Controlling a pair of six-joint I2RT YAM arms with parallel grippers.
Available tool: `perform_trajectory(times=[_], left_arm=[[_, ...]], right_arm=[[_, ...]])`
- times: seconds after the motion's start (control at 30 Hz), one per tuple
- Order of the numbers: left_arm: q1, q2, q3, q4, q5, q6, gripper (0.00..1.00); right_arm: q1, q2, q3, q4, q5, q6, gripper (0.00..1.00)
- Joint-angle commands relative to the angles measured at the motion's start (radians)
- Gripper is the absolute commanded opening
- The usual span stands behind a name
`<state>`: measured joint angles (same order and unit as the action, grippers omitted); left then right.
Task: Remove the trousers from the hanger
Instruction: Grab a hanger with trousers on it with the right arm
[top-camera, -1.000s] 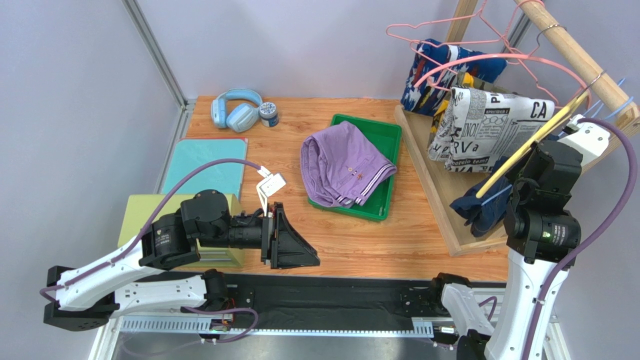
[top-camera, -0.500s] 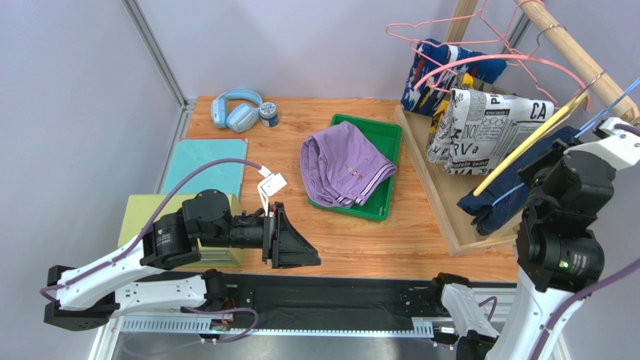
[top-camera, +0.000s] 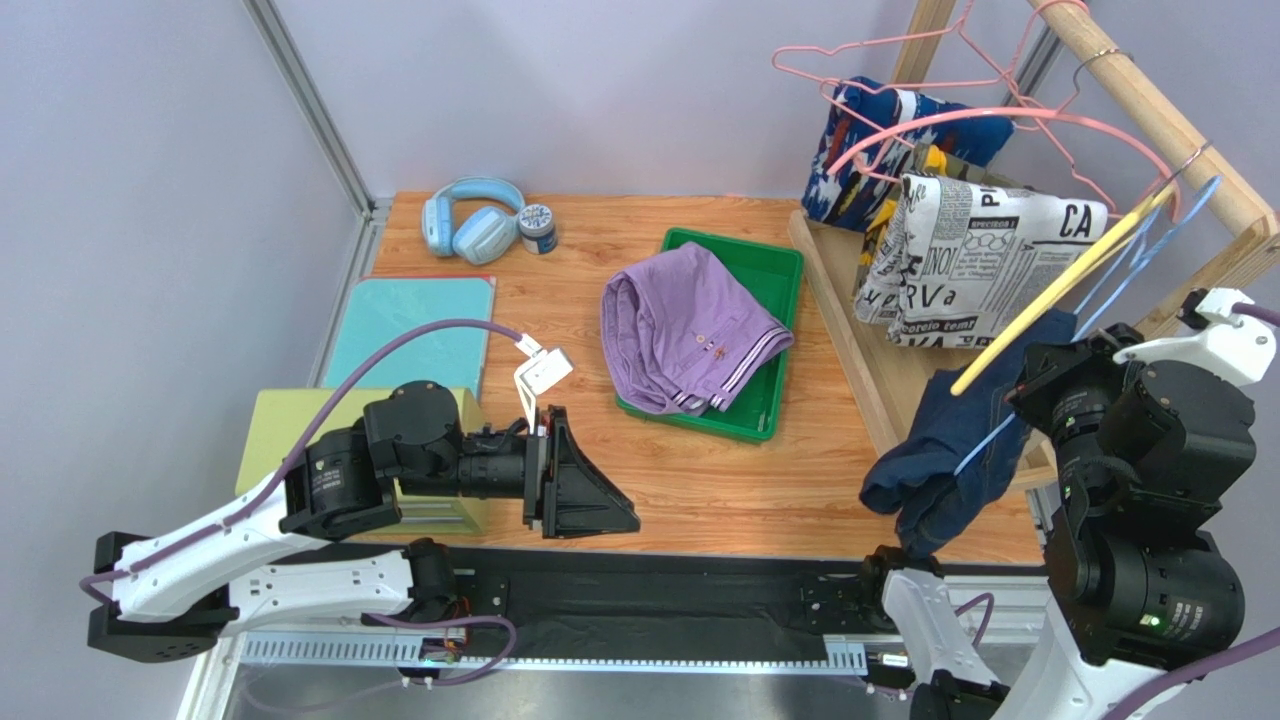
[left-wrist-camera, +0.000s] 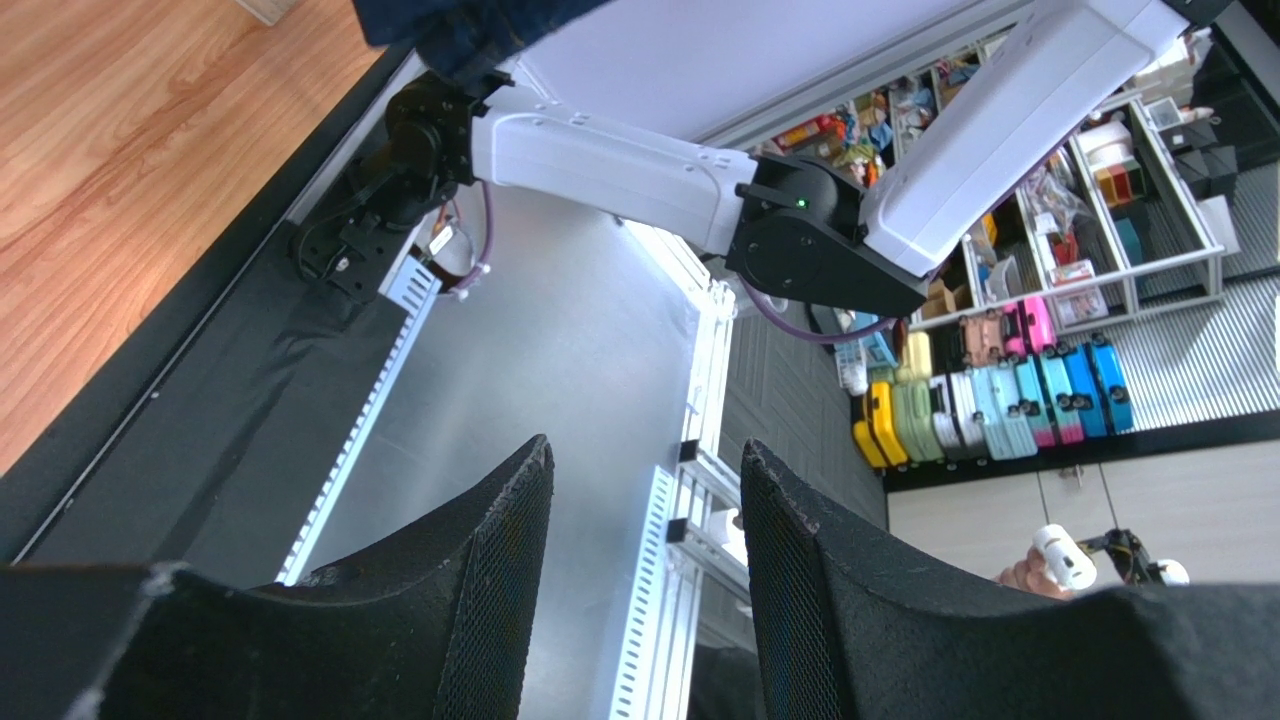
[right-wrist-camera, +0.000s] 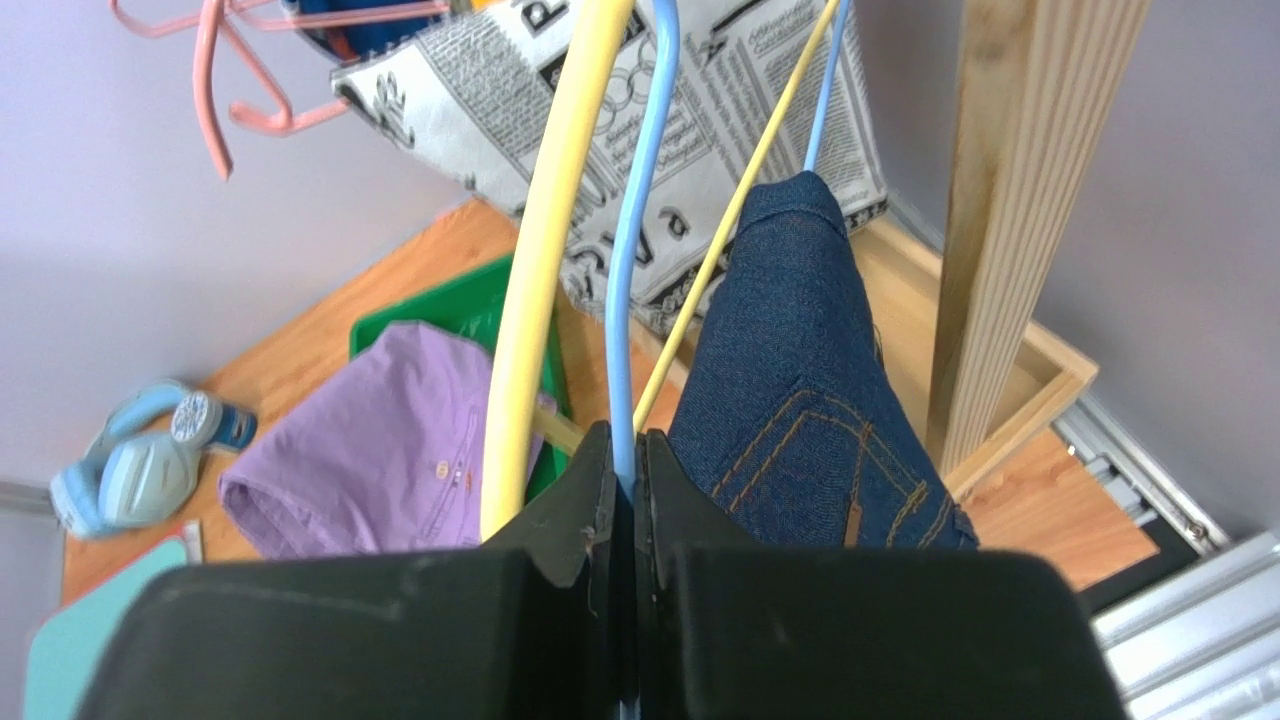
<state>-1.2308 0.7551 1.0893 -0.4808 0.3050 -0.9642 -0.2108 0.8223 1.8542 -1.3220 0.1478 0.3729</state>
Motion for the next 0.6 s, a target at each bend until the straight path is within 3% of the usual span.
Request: perform_trajectory(times=[0.0,0.2,0.4,0.57], left_arm=[[-0.004,-0.011,-0.008,0.022,0.003,0.007,0.56],[-0.004,0.015,-0.008,0.042,0.038,0.012,0.56],[-0.004,0.003,-0.012,0.044,0.071,0.015,0.56],[-0.004,-0.033,-0.026,0.045,0.071,0.012,0.56]], right_arm=[[-0.001,-0.052,0.014,-0.006,-0.102,0.014,0.00],[0.001,-0.071,0.098,-0.098,-0.091,0.027,0.00],[-0.010,-0.005,0.382,-0.235,-0.134,0.055,0.00],[-0.067,0.051,0.528,-0.325,-0.338,0.060,0.00]])
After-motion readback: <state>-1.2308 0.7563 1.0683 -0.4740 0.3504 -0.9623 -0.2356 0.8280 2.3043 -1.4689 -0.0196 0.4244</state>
